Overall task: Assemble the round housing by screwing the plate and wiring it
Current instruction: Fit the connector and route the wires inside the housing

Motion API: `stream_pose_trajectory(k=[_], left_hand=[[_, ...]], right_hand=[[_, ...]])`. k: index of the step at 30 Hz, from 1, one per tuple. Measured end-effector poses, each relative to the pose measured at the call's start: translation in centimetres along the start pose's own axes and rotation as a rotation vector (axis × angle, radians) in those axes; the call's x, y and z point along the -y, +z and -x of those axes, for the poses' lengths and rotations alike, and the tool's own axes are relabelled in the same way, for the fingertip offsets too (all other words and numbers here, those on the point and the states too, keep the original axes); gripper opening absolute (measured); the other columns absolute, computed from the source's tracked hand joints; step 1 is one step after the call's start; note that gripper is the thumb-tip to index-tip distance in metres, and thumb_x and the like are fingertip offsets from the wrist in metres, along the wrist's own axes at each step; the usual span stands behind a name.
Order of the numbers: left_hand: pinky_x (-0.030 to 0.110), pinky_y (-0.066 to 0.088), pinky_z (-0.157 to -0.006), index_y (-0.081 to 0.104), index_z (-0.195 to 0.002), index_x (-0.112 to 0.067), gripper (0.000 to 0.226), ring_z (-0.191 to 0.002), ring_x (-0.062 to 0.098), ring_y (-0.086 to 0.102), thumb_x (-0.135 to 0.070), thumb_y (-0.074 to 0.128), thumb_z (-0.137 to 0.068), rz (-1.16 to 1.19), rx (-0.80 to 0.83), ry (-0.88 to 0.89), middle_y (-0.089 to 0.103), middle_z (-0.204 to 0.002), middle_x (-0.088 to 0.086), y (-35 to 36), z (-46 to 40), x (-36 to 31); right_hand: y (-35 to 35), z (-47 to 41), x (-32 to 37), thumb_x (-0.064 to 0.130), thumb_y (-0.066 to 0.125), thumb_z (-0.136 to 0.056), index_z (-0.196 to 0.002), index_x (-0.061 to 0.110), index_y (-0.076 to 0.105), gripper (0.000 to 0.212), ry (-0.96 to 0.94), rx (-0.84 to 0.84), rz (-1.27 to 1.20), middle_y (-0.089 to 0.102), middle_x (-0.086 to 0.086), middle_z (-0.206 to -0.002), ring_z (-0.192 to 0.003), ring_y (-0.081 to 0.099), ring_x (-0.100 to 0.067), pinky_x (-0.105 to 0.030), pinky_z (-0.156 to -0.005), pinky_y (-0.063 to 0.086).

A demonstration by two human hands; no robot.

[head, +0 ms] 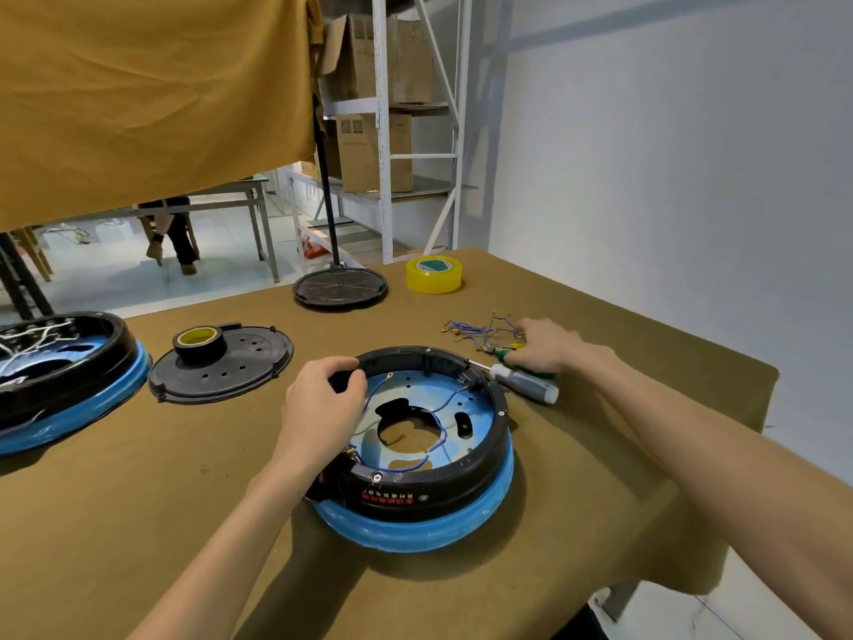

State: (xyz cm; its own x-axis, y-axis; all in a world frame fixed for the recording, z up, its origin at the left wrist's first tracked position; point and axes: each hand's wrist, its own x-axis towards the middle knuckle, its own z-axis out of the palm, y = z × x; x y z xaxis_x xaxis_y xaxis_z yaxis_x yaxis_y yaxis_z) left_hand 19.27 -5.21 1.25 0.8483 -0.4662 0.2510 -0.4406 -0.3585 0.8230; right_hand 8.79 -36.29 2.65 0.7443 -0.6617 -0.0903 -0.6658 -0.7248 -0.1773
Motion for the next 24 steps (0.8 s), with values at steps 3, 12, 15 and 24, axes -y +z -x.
stream_pose_trajectory(k=[3,12,15,24], left_hand=[[0.043,0.046,-0.110,0.067,-0.130,-0.021,0.033,-0.121,0.018,0.059,-0.015,0.057,-0.099,-0.011,-0.058,0.032,0.064,-0.130,-0.004,0.1,0.5,0.5],[0.048,0.057,-0.097,0.065,-0.134,-0.023,0.042,-0.104,0.029,0.068,-0.007,0.059,-0.096,0.043,-0.032,0.004,0.068,-0.125,-0.003,-0.2,0.7,0.6],[0.055,0.057,-0.095,0.065,-0.134,-0.022,0.042,-0.105,0.035,0.068,-0.007,0.059,-0.095,0.018,-0.023,0.011,0.068,-0.126,0.000,-0.2,0.6,0.3],[0.057,0.055,-0.097,0.064,-0.136,-0.020,0.042,-0.109,0.041,0.066,-0.008,0.057,-0.096,0.025,-0.007,-0.004,0.072,-0.117,0.010,-0.3,0.9,0.3]], right_hand=[[0.4,-0.8,-0.3,0.063,0.059,-0.092,-0.140,0.010,0.049,0.072,0.025,0.126,0.023,0.057,-0.010,-0.135,-0.116,0.057,-0.028,-0.045,-0.102,0.048],[0.3,1.8,-0.7,0.063,0.069,-0.076,-0.105,0.017,0.055,0.056,0.088,-0.164,0.142,0.049,-0.010,-0.116,-0.091,0.056,-0.028,-0.039,-0.079,0.049],[-1.4,3.3,-0.4,0.063,0.066,-0.075,-0.121,0.019,0.056,0.064,-0.114,-0.347,0.249,0.053,-0.008,-0.117,-0.097,0.055,-0.028,-0.043,-0.090,0.044],[-6.3,9.0,4.8,0.055,0.059,-0.074,-0.121,0.025,0.058,0.056,-0.740,-0.589,0.703,0.059,-0.005,-0.099,-0.083,0.050,-0.025,-0.042,-0.085,0.042]])
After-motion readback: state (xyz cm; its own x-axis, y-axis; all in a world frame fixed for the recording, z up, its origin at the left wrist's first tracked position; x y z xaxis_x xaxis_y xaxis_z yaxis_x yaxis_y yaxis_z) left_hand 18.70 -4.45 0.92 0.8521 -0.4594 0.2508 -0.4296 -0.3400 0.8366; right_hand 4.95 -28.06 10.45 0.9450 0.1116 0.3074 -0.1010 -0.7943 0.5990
